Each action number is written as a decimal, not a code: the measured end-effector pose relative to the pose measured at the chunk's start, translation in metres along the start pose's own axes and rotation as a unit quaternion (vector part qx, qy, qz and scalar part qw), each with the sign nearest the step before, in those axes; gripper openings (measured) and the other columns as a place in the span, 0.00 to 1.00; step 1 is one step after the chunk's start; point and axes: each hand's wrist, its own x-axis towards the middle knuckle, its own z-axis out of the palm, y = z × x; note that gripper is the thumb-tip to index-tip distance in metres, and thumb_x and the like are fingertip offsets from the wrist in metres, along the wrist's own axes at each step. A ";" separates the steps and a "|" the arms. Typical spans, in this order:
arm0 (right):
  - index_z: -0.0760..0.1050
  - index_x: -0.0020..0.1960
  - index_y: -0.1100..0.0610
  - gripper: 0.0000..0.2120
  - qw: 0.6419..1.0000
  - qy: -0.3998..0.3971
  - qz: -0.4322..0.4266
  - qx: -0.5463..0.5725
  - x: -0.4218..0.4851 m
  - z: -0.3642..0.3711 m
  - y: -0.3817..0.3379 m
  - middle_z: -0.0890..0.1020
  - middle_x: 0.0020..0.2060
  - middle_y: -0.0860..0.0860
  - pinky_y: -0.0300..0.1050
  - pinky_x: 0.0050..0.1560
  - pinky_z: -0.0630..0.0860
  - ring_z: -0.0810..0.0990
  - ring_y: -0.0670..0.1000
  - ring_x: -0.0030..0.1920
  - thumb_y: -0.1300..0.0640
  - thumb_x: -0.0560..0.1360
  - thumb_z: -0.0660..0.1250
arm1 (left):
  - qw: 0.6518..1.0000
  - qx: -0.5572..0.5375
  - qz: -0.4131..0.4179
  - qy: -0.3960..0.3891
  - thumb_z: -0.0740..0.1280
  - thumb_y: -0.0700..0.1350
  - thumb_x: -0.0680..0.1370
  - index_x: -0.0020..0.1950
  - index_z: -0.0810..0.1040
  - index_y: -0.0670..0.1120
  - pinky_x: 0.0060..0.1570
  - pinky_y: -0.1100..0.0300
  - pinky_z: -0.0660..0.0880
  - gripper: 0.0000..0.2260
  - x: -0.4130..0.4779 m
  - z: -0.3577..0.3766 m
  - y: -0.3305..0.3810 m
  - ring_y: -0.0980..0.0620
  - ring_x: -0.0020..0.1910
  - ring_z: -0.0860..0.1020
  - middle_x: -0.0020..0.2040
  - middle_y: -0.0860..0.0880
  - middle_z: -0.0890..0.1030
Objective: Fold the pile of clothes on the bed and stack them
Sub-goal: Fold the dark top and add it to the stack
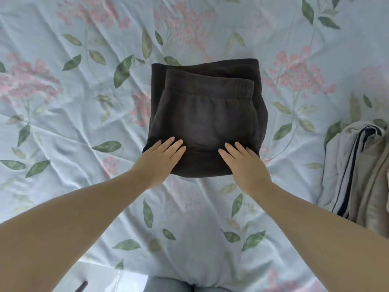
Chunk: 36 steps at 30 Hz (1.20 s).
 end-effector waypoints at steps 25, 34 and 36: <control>0.54 0.75 0.47 0.29 0.871 0.180 0.363 0.279 -0.009 -0.036 0.004 0.57 0.76 0.50 0.61 0.70 0.53 0.58 0.56 0.73 0.37 0.77 0.52 | 0.826 -0.347 -0.385 0.221 0.60 0.54 0.79 0.75 0.58 0.51 0.67 0.42 0.57 0.25 0.013 -0.054 -0.001 0.43 0.72 0.60 0.74 0.48 0.62; 0.47 0.72 0.39 0.43 0.788 0.096 0.401 0.456 0.000 0.013 -0.008 0.61 0.69 0.50 0.55 0.53 0.72 0.69 0.57 0.62 0.32 0.65 0.67 | 0.659 -0.569 -0.481 0.105 0.65 0.68 0.68 0.69 0.60 0.48 0.54 0.46 0.73 0.38 0.022 -0.006 0.018 0.42 0.58 0.73 0.61 0.46 0.72; 0.49 0.71 0.40 0.42 0.767 0.102 0.391 0.499 0.000 0.011 -0.004 0.65 0.66 0.51 0.52 0.51 0.72 0.73 0.57 0.59 0.34 0.66 0.69 | 0.638 -0.609 -0.462 0.093 0.67 0.67 0.69 0.63 0.64 0.47 0.48 0.51 0.73 0.33 0.022 -0.007 0.013 0.45 0.51 0.75 0.55 0.49 0.75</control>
